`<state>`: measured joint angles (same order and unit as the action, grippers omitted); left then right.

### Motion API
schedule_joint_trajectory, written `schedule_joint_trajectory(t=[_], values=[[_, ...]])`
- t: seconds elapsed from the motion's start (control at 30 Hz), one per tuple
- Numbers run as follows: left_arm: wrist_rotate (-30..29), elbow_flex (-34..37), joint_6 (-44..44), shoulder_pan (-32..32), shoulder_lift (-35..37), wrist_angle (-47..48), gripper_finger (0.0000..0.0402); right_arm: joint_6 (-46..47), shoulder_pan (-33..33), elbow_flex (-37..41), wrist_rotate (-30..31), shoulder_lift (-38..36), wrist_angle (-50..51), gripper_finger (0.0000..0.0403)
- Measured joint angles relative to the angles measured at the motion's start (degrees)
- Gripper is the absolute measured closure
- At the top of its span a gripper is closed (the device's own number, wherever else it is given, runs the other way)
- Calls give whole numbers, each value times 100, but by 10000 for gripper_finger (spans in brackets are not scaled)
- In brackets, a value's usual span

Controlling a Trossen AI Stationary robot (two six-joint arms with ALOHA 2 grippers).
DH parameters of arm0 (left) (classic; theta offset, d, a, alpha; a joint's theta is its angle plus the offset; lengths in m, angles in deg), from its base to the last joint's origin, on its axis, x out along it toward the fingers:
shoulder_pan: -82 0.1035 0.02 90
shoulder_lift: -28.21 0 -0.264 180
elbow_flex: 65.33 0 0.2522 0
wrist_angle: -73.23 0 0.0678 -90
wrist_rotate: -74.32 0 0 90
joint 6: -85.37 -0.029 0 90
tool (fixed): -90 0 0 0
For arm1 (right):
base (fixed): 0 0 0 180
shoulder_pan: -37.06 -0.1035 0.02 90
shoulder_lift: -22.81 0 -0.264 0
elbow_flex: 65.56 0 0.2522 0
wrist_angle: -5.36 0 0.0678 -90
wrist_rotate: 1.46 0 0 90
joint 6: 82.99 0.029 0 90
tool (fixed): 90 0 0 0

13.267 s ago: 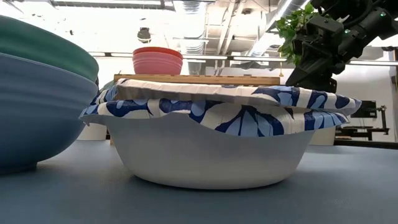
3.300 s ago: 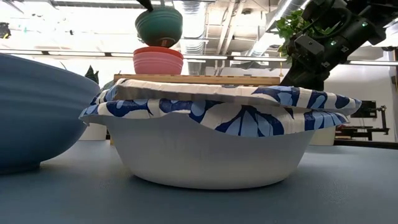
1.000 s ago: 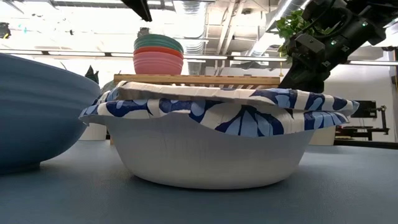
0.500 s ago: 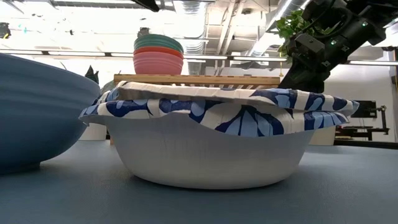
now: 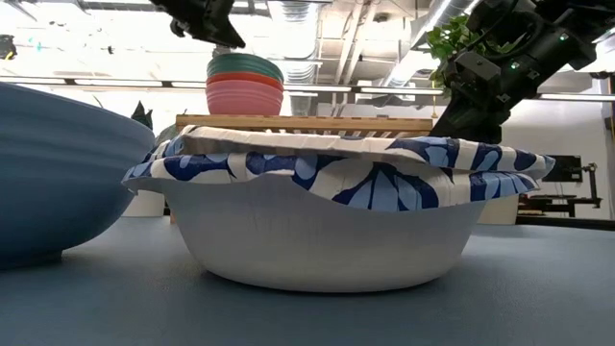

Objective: Place and stack bowls onto a shelf
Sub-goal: Stack the green bowl on top of the orange bowl on the shelf

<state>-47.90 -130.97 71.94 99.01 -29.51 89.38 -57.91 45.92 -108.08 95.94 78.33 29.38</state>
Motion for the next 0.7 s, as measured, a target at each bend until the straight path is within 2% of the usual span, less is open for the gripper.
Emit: schedule_joint_trajectory(t=[0.43,0.7], values=[[-160,121,726,-2,-2,471,272,-2,1,0,2,0,0,177],[2,-44,658,-235,207,418,272,44,2,0,2,0,0,177]])
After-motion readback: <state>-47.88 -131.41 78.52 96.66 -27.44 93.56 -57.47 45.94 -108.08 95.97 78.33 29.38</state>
